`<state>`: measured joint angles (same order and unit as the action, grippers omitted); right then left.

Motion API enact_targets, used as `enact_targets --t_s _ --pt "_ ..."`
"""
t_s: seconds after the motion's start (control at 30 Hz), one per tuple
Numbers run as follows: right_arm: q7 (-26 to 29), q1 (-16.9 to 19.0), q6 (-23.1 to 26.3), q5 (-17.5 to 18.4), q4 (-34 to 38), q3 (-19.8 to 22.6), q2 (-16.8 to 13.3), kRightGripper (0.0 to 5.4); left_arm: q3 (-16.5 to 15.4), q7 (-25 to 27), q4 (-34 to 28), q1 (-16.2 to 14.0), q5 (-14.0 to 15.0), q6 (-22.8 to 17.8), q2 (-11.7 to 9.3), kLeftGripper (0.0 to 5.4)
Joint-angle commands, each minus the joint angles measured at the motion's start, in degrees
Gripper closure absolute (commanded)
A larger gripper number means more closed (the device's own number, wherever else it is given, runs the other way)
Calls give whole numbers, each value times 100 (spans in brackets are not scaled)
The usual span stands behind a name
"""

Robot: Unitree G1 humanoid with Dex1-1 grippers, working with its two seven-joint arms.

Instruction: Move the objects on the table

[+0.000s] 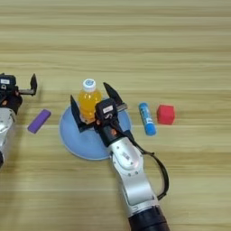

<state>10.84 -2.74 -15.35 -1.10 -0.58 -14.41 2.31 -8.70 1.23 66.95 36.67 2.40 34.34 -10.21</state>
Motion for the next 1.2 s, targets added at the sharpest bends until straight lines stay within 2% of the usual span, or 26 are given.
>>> enact_targets --t_s 0.03,0.27,0.33,0.47,0.73,0.87,0.93,1.07,1.2 --pt "21 75 88 2 312 8 -61 2 19 -35 -9 36 -84 32 -23 0" --pt "3 189 -113 136 1107 103 -113 2 24 -37 6 41 -92 31 -24 0" --pt "-73 185 -189 200 1295 237 -119 2 21 -38 11 43 -96 32 -24 0" --pt "-324 92 -212 342 1352 780 -170 2 17 -36 9 41 -103 43 -23 0" --pt "-675 -99 -226 460 1058 1651 -379 2 21 -39 -6 33 -112 59 -20 0" --pt "-1170 -224 -155 159 690 2130 -500 2 21 -38 -6 33 -114 67 -19 0" --pt "-1492 -301 -26 -113 374 2332 -607 2 19 -34 -4 36 -112 67 -21 0" --pt "-1745 -458 173 -237 -348 2534 -788 2 19 -33 -4 34 -111 72 -17 0" --pt "-1837 -554 217 -216 -694 2605 -864 2 21 -34 -13 28 -111 82 -12 0"
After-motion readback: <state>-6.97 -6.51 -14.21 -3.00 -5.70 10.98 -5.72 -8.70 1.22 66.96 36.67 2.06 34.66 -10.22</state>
